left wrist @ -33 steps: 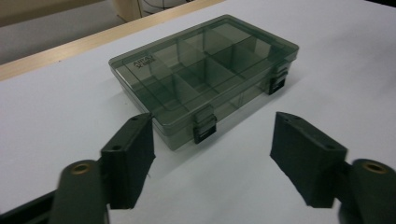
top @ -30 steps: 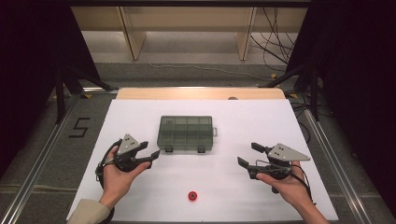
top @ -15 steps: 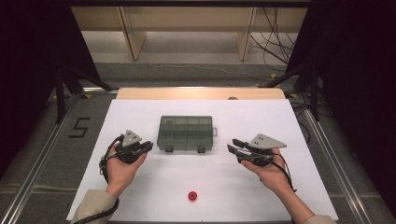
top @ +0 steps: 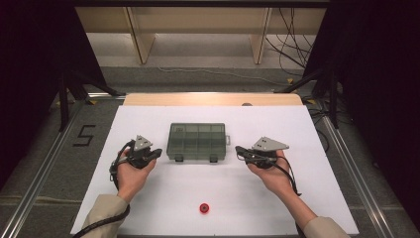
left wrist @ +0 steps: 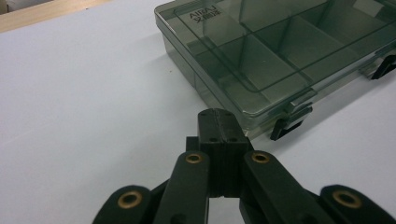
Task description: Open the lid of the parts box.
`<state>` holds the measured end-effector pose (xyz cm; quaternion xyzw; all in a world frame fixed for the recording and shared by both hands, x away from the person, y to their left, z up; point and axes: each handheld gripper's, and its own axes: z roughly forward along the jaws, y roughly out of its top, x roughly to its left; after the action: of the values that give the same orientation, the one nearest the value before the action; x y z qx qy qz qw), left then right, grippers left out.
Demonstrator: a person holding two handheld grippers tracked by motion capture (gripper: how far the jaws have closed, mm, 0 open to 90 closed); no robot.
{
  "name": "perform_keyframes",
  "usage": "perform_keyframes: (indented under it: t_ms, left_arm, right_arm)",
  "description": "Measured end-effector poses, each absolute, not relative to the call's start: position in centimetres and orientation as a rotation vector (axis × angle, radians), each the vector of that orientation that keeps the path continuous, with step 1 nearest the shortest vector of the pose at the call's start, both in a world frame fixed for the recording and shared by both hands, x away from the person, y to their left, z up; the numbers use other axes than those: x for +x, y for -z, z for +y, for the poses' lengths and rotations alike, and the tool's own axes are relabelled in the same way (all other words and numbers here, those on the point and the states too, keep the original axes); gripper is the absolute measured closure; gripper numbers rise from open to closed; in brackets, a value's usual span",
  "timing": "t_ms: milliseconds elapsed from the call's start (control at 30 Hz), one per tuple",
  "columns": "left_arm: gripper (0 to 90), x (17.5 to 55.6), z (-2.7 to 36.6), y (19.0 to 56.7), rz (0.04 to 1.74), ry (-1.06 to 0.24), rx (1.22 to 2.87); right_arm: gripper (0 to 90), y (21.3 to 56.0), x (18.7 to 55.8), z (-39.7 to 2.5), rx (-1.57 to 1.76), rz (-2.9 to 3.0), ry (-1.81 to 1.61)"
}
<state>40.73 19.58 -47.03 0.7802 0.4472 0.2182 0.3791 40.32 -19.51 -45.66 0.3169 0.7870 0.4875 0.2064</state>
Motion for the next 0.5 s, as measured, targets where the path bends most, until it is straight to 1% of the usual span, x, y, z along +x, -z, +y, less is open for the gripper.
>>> perform_keyframes:
  t_ms: [33, 100, 133, 267, 300, 333, 367, 400, 433, 467, 500]
  left_arm:
    - [90.0, 40.8, 19.9, 46.9, 1.121, -0.559, 2.053]
    - [90.0, 41.0, 19.6, 47.2, 1.151, -0.557, 1.999]
    - [90.0, 41.1, 19.9, 47.1, 1.130, -0.559, 2.063]
    - [90.0, 41.4, 19.8, 47.4, 1.114, -0.555, 2.072]
    - [90.0, 41.4, 19.4, 47.6, 1.134, -0.551, 2.033]
    - [90.0, 41.5, 19.4, 47.7, 1.130, -0.555, 2.040]
    - [90.0, 41.5, 19.6, 47.6, 1.103, -0.556, 2.092]
    - [90.0, 41.6, 19.5, 47.6, 1.093, -0.555, 2.089]
    - [90.0, 41.6, 19.2, 47.8, 1.110, -0.564, 2.051]
    - [90.0, 41.6, 19.4, 47.7, 1.094, -0.553, 2.093]
    - [90.0, 41.7, 19.4, 47.7, 1.084, -0.563, 2.101]
  right_arm:
    - [90.0, 45.7, 40.4, -19.4, 0.882, 2.201, -1.358]
    - [90.0, 45.9, 40.5, -19.1, 0.897, 2.215, -1.352]
    - [90.0, 45.9, 40.6, -19.0, 0.889, 2.215, -1.349]
    - [90.0, 46.2, 40.9, -18.7, 0.896, 2.247, -1.338]
    - [90.0, 46.4, 41.0, -18.6, 0.898, 2.252, -1.337]
    - [90.0, 46.5, 41.0, -18.5, 0.900, 2.263, -1.326]
    - [90.0, 46.7, 41.2, -18.5, 0.898, 2.269, -1.318]
    - [90.0, 46.8, 41.3, -18.4, 0.898, 2.275, -1.308]
    - [90.0, 47.0, 41.3, -18.3, 0.904, 2.285, -1.302]
    - [90.0, 47.1, 41.5, -18.2, 0.903, 2.296, -1.291]
    - [90.0, 47.3, 41.6, -18.1, 0.904, 2.299, -1.289]
